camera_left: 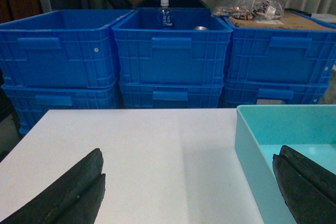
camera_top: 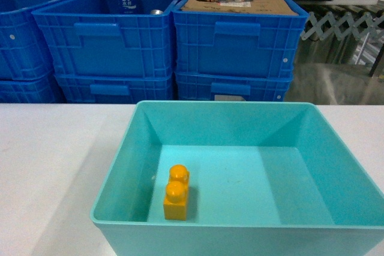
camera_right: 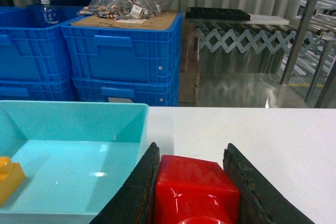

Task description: Pick red block from blue box to shelf

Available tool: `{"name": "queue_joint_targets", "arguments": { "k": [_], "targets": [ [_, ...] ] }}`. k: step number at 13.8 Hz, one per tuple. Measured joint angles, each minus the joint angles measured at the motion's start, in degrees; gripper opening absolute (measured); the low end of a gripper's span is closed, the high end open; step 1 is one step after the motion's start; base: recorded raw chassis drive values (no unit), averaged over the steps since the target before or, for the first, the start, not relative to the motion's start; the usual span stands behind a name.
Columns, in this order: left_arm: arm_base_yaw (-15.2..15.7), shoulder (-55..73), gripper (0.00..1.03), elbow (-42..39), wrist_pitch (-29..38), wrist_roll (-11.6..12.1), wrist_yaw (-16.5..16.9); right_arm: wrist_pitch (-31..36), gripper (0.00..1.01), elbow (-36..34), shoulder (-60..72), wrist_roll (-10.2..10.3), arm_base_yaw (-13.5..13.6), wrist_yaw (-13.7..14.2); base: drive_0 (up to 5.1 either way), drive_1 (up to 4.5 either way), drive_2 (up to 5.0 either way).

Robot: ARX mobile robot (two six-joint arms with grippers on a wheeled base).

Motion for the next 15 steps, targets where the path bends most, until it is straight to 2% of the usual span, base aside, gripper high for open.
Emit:
{"name": "queue_joint_targets", "arguments": {
  "k": [10,15],
  "targets": [
    [0.04,0.0,0.98,0.02,0.0,0.0,-0.02,0.0,0.29,0.0,0.0,0.0,0.0,0.0,0.0,0.0,0.0],
    [0.04,0.0,0.98,0.0,-0.02,0.0,0.0,0.0,0.29,0.0,0.0,0.0,0.0,0.0,-1.5,-1.49,-1.5]
  ]
}}
